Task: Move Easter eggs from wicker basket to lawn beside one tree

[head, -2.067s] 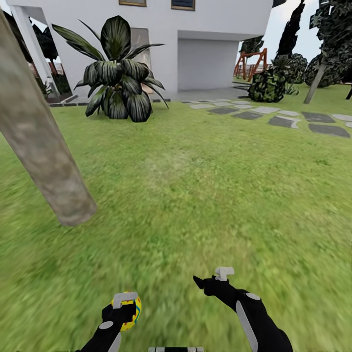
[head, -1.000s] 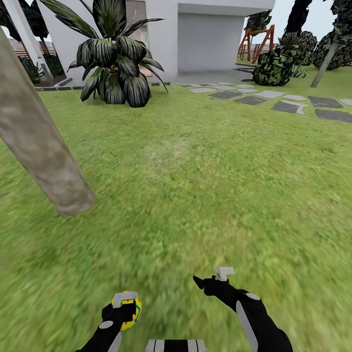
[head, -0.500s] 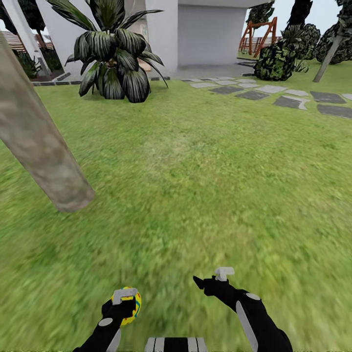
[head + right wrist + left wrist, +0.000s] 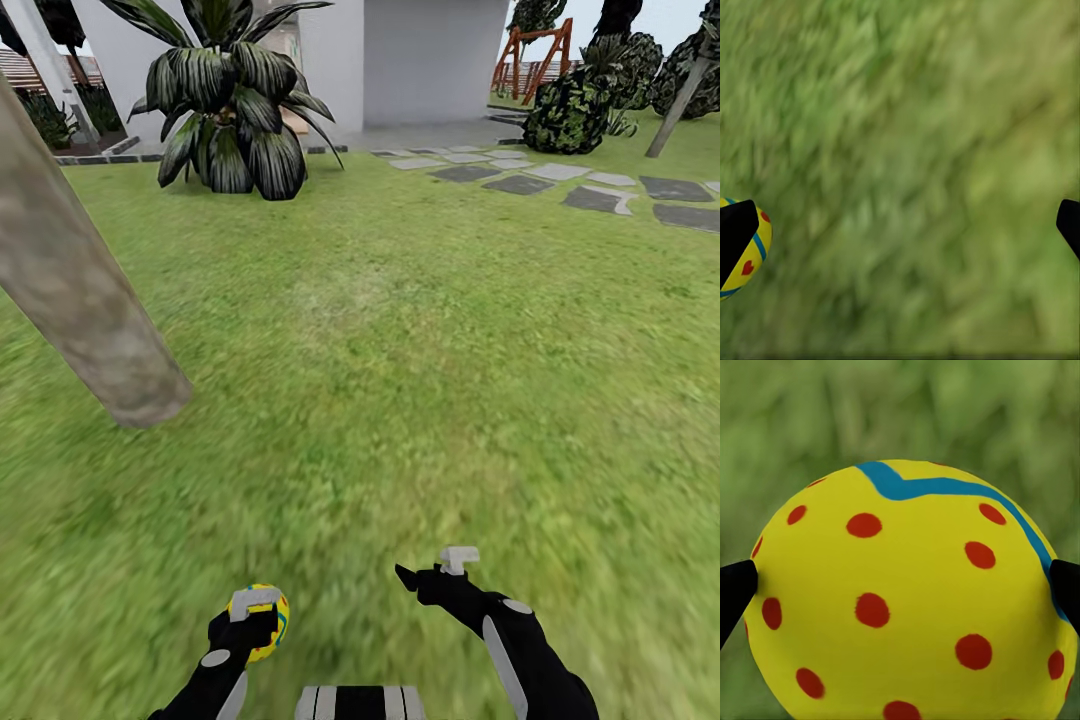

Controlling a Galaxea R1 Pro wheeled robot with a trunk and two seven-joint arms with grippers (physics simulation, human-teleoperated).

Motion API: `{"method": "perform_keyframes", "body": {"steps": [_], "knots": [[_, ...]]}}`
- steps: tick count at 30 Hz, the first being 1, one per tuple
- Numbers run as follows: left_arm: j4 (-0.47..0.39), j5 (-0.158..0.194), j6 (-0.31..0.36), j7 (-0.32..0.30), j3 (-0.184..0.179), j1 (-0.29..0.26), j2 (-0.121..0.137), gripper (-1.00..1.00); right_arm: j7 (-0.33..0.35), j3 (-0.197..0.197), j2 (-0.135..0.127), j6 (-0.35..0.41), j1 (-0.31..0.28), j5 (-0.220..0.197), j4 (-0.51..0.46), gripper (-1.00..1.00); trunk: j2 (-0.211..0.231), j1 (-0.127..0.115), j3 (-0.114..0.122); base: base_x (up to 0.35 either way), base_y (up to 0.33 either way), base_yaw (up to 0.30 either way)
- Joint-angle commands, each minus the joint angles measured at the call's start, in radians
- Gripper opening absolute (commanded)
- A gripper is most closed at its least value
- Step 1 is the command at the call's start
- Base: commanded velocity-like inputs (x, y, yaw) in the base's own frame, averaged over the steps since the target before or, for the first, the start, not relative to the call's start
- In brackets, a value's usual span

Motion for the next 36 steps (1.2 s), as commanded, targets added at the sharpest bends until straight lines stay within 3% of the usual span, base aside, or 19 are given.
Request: {"method": "perform_keyframes", "body": {"steps": [1, 8, 13, 19, 24, 31, 36], "knots": [[-0.002, 0.008, 0.004, 0.008, -0.006, 0.0, 0.001, -1.0, 0.004, -0.004, 0.001, 0.009, 0.0, -0.007, -0.001, 1.0, 0.0, 0.0, -0.001, 0.0, 0.0, 0.0], [-0.002, 0.008, 0.003, 0.008, -0.006, 0.0, 0.001, -1.0, 0.004, -0.004, 0.001, 0.009, 0.0, -0.007, -0.001, 1.0, -0.002, 0.003, -0.028, 0.0, 0.0, 0.0], [-0.002, 0.008, 0.003, 0.008, -0.006, 0.0, 0.001, -1.0, 0.004, -0.004, 0.001, 0.009, 0.0, -0.007, -0.001, 1.0, -0.002, 0.003, -0.028, 0.0, 0.0, 0.0], [-0.002, 0.008, 0.003, 0.008, -0.006, 0.0, 0.001, -1.0, 0.004, -0.004, 0.001, 0.009, 0.0, -0.007, -0.002, 1.0, -0.003, 0.006, -0.051, 0.0, 0.0, 0.0], [-0.002, 0.008, 0.003, 0.009, -0.006, 0.0, 0.001, -1.0, 0.004, -0.004, 0.001, 0.009, 0.0, -0.007, -0.002, 1.0, -0.003, 0.006, -0.051, 0.0, 0.0, 0.0], [-0.002, 0.008, 0.003, 0.009, -0.006, 0.0, 0.001, -1.0, 0.004, -0.004, 0.001, 0.009, 0.0, -0.007, -0.002, 1.0, -0.005, 0.009, -0.078, 0.0, 0.0, 0.0], [-0.002, 0.008, 0.003, 0.009, -0.006, 0.0, 0.001, -1.0, 0.004, -0.004, 0.001, 0.009, 0.0, -0.007, -0.002, 1.0, -0.005, 0.009, -0.078, 0.0, 0.0, 0.0]]}}
